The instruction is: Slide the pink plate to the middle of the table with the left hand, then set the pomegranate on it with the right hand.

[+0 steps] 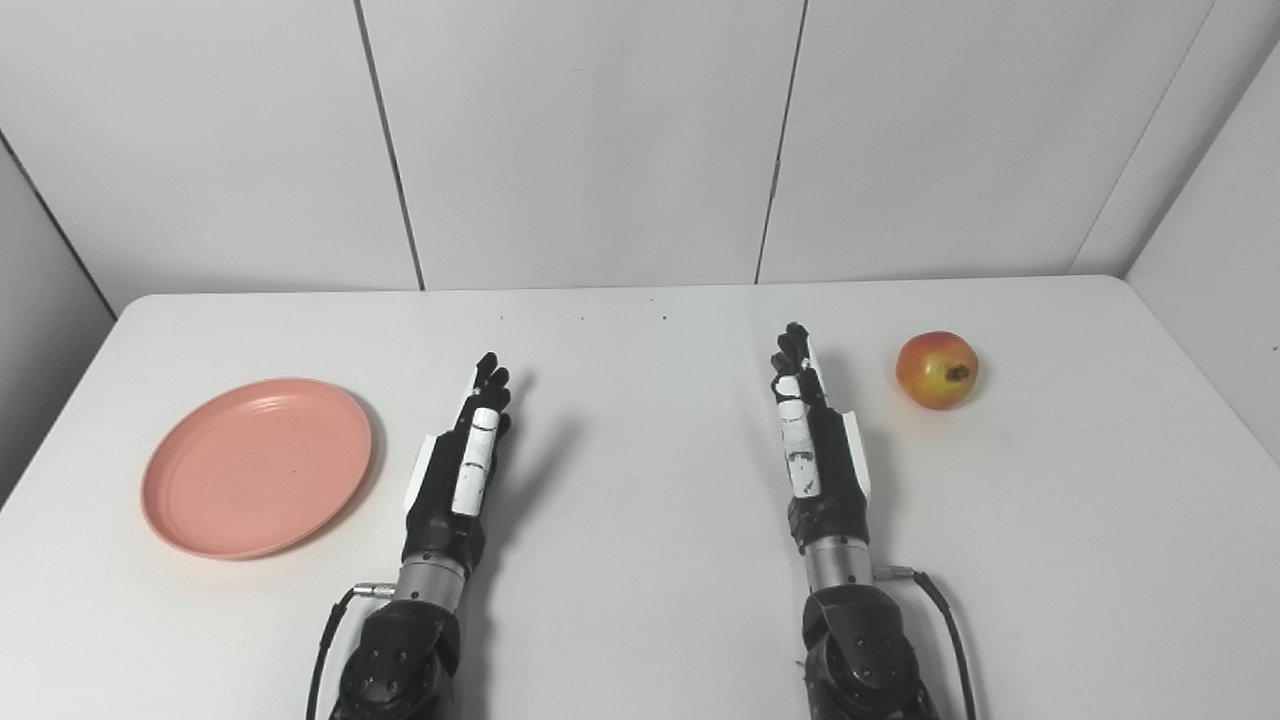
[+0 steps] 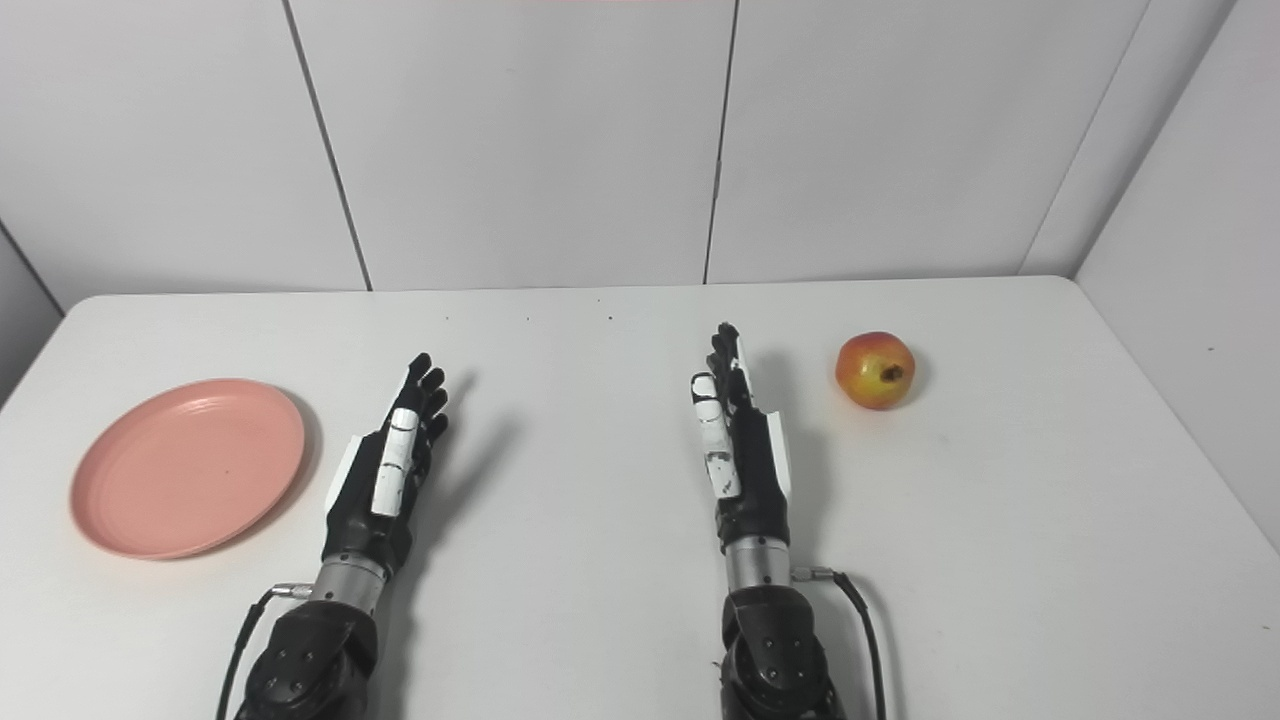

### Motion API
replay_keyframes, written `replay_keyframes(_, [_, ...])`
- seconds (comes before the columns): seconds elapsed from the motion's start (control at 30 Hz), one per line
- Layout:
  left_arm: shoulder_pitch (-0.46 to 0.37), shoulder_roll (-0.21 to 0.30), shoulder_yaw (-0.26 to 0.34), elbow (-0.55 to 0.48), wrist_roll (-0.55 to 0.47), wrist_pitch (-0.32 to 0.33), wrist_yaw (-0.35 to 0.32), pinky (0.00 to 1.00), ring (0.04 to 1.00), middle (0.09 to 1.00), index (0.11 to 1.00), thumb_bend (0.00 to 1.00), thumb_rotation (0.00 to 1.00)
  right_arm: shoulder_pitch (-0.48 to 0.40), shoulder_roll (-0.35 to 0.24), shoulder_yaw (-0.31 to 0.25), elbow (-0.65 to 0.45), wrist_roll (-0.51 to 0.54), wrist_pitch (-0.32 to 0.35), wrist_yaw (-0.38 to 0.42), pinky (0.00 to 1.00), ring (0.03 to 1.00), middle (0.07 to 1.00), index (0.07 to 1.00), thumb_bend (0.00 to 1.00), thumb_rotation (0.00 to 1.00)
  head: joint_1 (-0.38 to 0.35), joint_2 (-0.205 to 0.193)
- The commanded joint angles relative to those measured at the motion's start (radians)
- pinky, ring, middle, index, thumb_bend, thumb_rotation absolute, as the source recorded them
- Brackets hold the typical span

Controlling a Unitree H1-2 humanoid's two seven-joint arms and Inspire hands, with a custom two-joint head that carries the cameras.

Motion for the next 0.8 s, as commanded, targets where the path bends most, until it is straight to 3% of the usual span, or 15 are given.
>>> replay_keyframes(0.0, [-0.018, -0.001, -0.005, -0.030, 0.003, -0.013, -0.005, 1.00, 1.000, 1.000, 1.000, 0.72, 1.00, 0.031, 0.008, 0.003, 0.033, 0.001, -0.033, -0.001, 0.98, 0.969, 0.974, 0.976, 0.63, 1.00, -0.001, -0.001])
replay_keyframes(0.77, [-0.020, 0.008, -0.015, -0.032, 0.028, -0.004, -0.002, 1.00, 1.000, 1.000, 1.000, 0.71, 1.00, 0.032, 0.009, 0.002, 0.032, -0.001, -0.036, -0.005, 0.97, 0.966, 0.972, 0.976, 0.64, 1.00, 0.000, 0.002])
